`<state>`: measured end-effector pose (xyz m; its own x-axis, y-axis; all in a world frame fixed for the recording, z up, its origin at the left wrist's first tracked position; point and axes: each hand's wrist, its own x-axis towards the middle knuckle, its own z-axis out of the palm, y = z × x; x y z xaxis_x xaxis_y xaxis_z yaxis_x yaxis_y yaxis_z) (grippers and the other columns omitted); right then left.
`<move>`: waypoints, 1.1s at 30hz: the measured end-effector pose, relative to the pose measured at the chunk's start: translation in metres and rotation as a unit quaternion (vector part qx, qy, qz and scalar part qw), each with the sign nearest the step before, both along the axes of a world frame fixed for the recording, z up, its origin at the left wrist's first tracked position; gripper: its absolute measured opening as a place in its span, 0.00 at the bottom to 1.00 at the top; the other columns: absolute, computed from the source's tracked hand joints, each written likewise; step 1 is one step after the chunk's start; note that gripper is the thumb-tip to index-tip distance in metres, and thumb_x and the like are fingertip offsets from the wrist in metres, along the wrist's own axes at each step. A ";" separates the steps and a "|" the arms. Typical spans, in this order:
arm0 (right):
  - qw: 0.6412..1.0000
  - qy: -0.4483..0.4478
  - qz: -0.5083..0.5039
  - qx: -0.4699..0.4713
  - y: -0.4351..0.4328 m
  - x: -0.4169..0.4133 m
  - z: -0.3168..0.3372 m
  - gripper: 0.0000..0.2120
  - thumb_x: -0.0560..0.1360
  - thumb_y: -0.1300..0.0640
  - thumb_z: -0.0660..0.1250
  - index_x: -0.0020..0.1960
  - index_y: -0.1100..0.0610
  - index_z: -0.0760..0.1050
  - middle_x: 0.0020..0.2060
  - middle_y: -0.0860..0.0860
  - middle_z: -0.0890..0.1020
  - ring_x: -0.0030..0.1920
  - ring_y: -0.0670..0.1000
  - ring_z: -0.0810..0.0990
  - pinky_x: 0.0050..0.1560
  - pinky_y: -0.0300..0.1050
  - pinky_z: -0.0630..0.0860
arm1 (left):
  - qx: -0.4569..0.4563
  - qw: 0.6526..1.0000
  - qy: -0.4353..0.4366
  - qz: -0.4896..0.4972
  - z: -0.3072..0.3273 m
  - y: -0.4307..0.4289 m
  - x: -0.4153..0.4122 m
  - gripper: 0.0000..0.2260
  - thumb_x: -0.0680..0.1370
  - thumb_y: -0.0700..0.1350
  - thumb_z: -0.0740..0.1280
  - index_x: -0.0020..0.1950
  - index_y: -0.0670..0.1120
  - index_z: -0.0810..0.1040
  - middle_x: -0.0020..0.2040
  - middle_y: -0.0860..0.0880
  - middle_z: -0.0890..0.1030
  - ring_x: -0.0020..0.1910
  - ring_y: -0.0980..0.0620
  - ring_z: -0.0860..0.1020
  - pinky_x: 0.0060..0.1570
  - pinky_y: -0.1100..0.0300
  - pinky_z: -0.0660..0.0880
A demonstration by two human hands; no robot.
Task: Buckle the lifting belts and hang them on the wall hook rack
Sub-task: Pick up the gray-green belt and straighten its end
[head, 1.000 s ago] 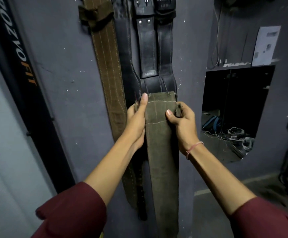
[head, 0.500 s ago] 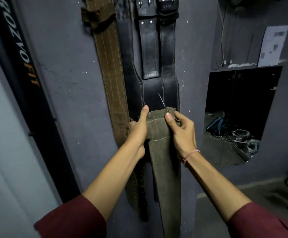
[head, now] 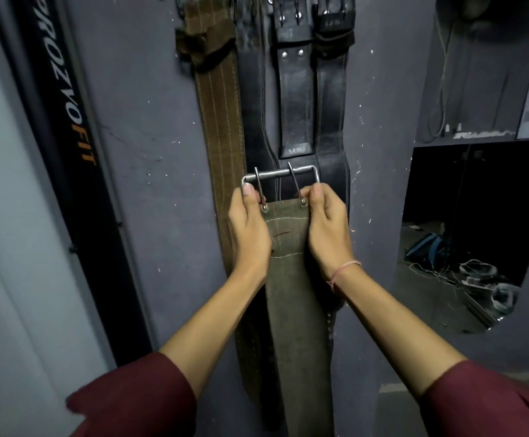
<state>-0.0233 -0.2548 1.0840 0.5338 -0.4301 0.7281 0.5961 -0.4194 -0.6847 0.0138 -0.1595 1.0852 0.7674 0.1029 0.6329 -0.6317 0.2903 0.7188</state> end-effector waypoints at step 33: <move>0.991 -0.094 -0.095 -0.009 0.104 0.247 0.331 0.24 0.84 0.53 0.56 0.29 0.55 0.63 0.28 0.49 0.69 0.32 0.49 0.67 0.37 0.43 0.58 | -0.076 0.958 -0.114 0.252 0.328 0.101 0.251 0.21 0.83 0.51 0.59 0.37 0.40 0.77 0.41 0.38 0.82 0.42 0.38 0.79 0.35 0.59 0.65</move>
<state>0.2239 -0.1503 1.4153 0.2984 -0.4959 0.8155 0.6225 -0.5465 -0.5601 0.2650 -0.0590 1.4133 0.4401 0.5286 0.7259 -0.8543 -0.0023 0.5197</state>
